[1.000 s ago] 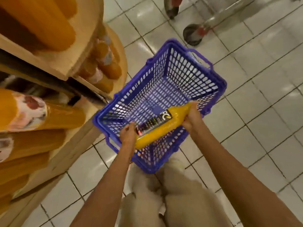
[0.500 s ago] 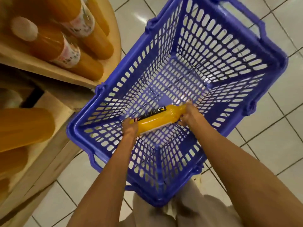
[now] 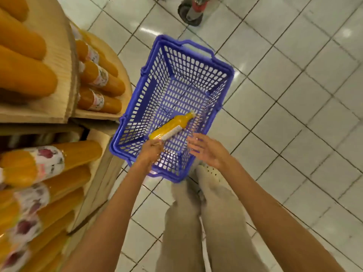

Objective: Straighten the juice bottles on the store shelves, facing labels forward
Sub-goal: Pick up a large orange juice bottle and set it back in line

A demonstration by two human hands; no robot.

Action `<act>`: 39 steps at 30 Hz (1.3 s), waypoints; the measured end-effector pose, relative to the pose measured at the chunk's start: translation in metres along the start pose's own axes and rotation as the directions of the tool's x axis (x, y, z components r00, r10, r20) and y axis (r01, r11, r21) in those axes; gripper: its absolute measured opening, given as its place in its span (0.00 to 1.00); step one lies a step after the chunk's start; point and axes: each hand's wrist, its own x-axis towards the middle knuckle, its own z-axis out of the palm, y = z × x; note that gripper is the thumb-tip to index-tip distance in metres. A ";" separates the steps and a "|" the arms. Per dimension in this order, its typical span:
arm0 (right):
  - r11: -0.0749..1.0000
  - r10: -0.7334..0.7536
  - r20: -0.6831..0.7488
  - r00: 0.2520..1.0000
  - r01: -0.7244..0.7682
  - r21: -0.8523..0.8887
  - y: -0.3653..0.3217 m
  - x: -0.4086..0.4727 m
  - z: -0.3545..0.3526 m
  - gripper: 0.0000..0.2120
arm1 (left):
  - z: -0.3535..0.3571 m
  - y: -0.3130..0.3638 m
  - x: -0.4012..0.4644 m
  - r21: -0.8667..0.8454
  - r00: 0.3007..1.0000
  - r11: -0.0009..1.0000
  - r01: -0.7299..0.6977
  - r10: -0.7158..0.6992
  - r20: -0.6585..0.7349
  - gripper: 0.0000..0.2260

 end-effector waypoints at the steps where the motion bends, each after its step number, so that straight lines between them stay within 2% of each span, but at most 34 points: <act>1: 0.998 -0.062 0.003 0.998 0.062 -0.003 -0.002 -0.059 -0.004 0.09 | -0.001 0.011 -0.047 0.017 0.998 0.999 -0.050 0.050 0.030 0.11; 3: 0.974 -0.227 -0.052 0.972 0.226 -0.032 -0.006 -0.179 -0.015 0.11 | 0.001 0.037 -0.146 0.009 0.989 0.992 -0.129 0.128 0.068 0.13; 5: 0.924 -0.377 -0.111 0.920 0.366 -0.106 0.002 -0.294 -0.029 0.13 | 0.008 0.056 -0.243 0.034 0.961 0.976 -0.215 0.205 0.184 0.09; 8: 0.825 -0.548 -0.150 0.823 0.503 -0.258 0.041 -0.439 -0.050 0.08 | 0.030 0.065 -0.371 0.131 0.878 0.916 -0.379 0.311 0.363 0.12; 10: 0.776 -0.617 -0.196 0.763 0.547 -0.313 0.085 -0.507 -0.067 0.05 | 0.048 0.058 -0.439 0.192 0.802 0.848 -0.495 0.361 0.476 0.10; 12: 0.748 -0.662 -0.290 0.691 0.581 -0.321 0.139 -0.555 -0.086 0.02 | 0.071 0.040 -0.493 0.255 0.708 0.774 -0.580 0.324 0.628 0.09; 14: 0.739 -0.659 -0.452 0.601 0.627 -0.245 0.202 -0.590 -0.103 0.03 | 0.097 0.012 -0.537 0.349 0.635 0.704 -0.618 0.187 0.749 0.10; 16: 0.718 -0.580 -0.650 0.491 0.685 -0.124 0.269 -0.614 -0.116 0.06 | 0.126 -0.024 -0.571 0.482 0.602 0.618 -0.621 -0.017 0.798 0.13; 17: 0.700 -0.515 -0.732 0.445 0.712 -0.059 0.301 -0.624 -0.120 0.07 | 0.141 -0.045 -0.588 0.562 0.600 0.537 -0.629 -0.124 0.790 0.14; 19: 0.630 -0.368 -0.846 0.386 0.773 0.078 0.366 -0.640 -0.128 0.07 | 0.171 -0.094 -0.624 0.648 0.586 0.295 -0.702 -0.275 0.762 0.13; 22: 0.530 -0.153 -0.930 0.334 0.822 0.208 0.458 -0.659 -0.146 0.10 | 0.219 -0.181 -0.679 0.559 0.505 0.017 -0.829 -0.407 0.761 0.13; 24: 0.435 -0.008 -0.949 0.316 0.855 0.281 0.511 -0.673 -0.163 0.09 | 0.256 -0.243 -0.715 0.463 0.451 -0.100 -0.880 -0.475 0.755 0.11; 29: 0.259 0.244 -0.926 0.289 0.901 0.349 0.607 -0.724 -0.225 0.14 | 0.339 -0.377 -0.797 0.305 0.372 -0.215 -0.928 -0.595 0.713 0.13; 31: 0.221 0.294 -0.906 0.305 0.900 0.375 0.624 -0.740 -0.254 0.13 | 0.363 -0.405 -0.815 0.306 0.377 -0.224 -0.925 -0.618 0.690 0.13; 34: 0.224 0.307 -0.900 0.309 0.896 0.384 0.642 -0.770 -0.317 0.12 | 0.413 -0.438 -0.831 0.343 0.431 -0.262 -0.902 -0.585 0.687 0.12; 39: 0.273 0.298 -0.929 0.220 0.913 0.303 0.659 -0.816 -0.449 0.09 | 0.526 -0.475 -0.845 0.359 0.446 -0.264 -0.895 -0.542 0.713 0.13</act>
